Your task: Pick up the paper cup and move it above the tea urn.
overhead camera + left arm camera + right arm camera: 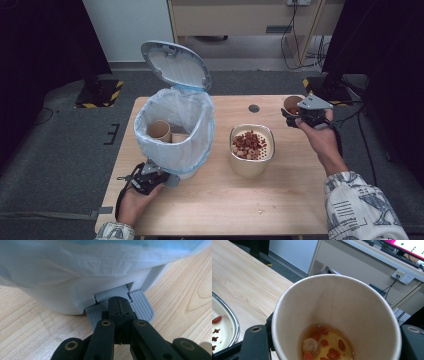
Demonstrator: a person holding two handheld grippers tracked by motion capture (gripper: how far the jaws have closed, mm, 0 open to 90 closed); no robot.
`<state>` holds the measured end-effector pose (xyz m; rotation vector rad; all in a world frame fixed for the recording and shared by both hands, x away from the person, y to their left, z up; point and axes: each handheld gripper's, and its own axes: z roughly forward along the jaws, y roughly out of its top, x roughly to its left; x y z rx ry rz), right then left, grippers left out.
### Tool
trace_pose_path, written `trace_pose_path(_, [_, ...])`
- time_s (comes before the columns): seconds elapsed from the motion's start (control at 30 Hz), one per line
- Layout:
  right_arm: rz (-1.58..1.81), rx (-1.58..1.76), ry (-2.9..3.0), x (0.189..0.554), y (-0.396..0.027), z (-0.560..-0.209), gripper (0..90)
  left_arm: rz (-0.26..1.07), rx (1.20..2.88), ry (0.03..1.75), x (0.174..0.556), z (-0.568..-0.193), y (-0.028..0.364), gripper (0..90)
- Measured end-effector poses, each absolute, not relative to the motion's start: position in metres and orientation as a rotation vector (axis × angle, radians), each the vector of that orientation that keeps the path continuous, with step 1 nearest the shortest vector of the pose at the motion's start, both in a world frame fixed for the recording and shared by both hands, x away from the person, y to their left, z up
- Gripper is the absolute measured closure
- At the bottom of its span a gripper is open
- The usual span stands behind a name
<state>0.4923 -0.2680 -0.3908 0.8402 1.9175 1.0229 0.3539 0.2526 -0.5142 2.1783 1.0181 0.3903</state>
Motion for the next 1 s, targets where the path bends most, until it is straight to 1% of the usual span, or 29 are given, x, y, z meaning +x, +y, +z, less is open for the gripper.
trace_pose_path(0.23, [1.016,0.786,1.915,0.495,-0.263,-0.385,30.0,0.389,2.179,1.018,0.354,-0.514,0.253,90.0])
trace_pose_path(1.0, [0.977,0.603,1.935,0.494,-0.240,-0.386,29.6,0.393,2.181,1.017,0.354,-0.514,0.252,90.0])
